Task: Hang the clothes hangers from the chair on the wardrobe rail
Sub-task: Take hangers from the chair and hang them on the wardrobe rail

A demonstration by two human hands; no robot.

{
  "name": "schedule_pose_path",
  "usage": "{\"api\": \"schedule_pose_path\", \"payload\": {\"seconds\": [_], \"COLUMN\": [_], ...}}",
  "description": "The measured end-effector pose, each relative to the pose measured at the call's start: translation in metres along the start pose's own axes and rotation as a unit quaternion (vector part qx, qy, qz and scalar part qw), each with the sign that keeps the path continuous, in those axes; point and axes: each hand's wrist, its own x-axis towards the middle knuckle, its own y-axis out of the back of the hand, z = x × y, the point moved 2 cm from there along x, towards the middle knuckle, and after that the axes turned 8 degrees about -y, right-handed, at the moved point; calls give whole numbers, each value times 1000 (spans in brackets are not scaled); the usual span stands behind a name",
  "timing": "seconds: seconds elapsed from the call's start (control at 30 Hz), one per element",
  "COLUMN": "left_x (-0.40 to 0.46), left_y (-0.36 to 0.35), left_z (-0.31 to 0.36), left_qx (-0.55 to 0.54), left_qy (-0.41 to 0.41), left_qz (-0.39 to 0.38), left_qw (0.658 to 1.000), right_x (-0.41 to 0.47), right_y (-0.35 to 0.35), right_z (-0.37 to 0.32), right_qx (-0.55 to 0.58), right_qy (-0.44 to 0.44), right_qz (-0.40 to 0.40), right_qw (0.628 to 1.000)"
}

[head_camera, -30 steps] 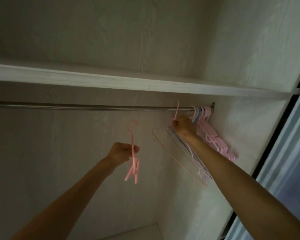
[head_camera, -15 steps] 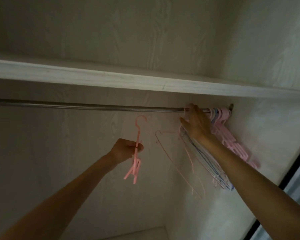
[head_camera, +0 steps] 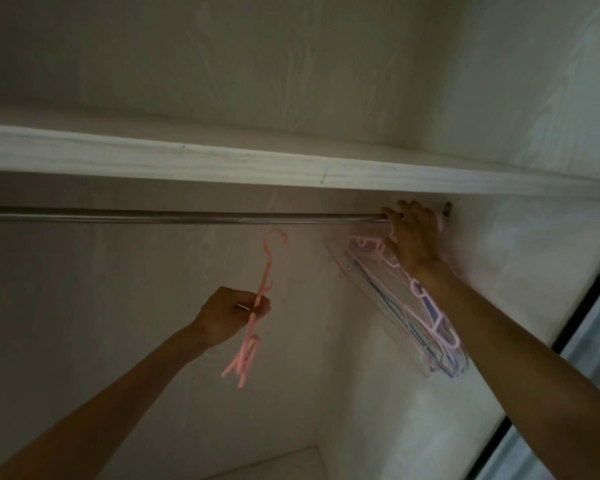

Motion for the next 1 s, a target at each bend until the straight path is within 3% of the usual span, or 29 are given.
{"api": "schedule_pose_path", "payload": {"seconds": [0.23,0.33,0.4,0.5,0.6,0.67,0.83,0.9,1.0], "left_x": [-6,-13,-21,-29,-36,-36,-43,-45,-43], "left_y": [-5,-10,-13,-19,-21,-20,-9,-8,-10], "left_z": [2,6,14,31,40,40,48,53,60], "left_qx": [-36,-65,-165,-277,-221,-161,-97,-90,-107], "left_qy": [-5,1,43,110,104,76,46,36,38], "left_qz": [-8,-18,-54,-158,-235,-263,-338,-360,-375], "left_qw": [999,998,984,942,941,948,935,928,920], "right_x": [2,-14,-34,-50,-57,-61,-74,-77,-82], "right_y": [-5,8,17,16,9,11,37,46,65], "right_z": [16,-2,-23,-56,-69,-63,-34,-28,-31], "right_qx": [-3,89,203,284,308,332,288,250,128], "right_qy": [-58,-34,10,13,-32,-54,16,44,139], "right_qz": [-78,19,61,-110,-327,-402,-543,-542,-393], "right_qw": [995,995,977,952,893,852,789,801,900]}}
